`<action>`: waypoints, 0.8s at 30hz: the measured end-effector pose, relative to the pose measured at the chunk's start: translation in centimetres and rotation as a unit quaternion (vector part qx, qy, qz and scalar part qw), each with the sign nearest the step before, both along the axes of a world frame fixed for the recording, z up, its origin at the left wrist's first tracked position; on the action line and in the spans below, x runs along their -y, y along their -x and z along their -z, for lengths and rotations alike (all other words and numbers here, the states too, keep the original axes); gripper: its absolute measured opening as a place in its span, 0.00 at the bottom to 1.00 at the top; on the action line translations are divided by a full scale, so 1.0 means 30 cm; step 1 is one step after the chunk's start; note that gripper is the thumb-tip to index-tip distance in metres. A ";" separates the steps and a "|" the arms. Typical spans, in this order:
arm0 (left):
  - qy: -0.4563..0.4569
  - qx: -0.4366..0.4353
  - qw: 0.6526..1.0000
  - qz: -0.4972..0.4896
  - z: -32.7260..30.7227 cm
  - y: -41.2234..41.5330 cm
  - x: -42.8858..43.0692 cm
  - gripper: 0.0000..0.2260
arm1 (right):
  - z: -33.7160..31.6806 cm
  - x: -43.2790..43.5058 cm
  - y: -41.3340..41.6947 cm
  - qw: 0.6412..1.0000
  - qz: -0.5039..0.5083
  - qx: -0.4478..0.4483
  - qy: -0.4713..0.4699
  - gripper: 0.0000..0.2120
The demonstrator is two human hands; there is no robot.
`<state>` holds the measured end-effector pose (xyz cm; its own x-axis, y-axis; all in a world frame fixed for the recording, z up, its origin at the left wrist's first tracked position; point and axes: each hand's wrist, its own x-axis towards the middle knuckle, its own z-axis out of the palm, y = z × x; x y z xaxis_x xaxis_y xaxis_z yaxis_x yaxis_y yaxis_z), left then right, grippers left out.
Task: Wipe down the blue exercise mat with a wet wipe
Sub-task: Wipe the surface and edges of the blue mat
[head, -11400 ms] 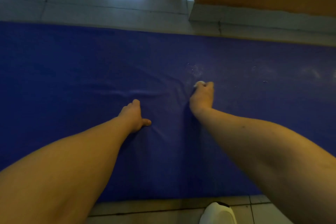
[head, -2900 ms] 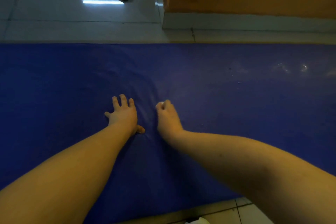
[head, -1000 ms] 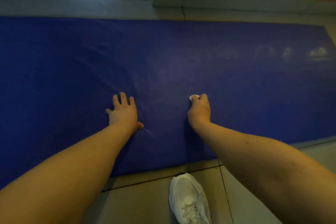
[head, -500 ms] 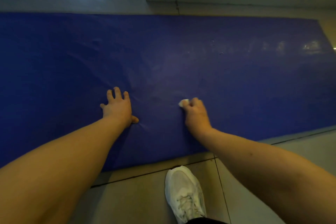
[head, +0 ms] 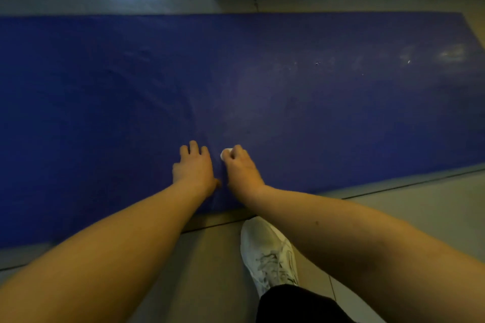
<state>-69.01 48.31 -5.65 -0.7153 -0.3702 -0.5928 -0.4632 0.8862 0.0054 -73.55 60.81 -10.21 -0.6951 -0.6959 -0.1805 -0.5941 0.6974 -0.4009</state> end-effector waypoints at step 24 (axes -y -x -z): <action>0.018 0.042 0.999 0.004 0.033 0.016 -0.046 0.55 | -0.036 -0.205 -0.041 0.997 0.013 0.061 0.040 0.09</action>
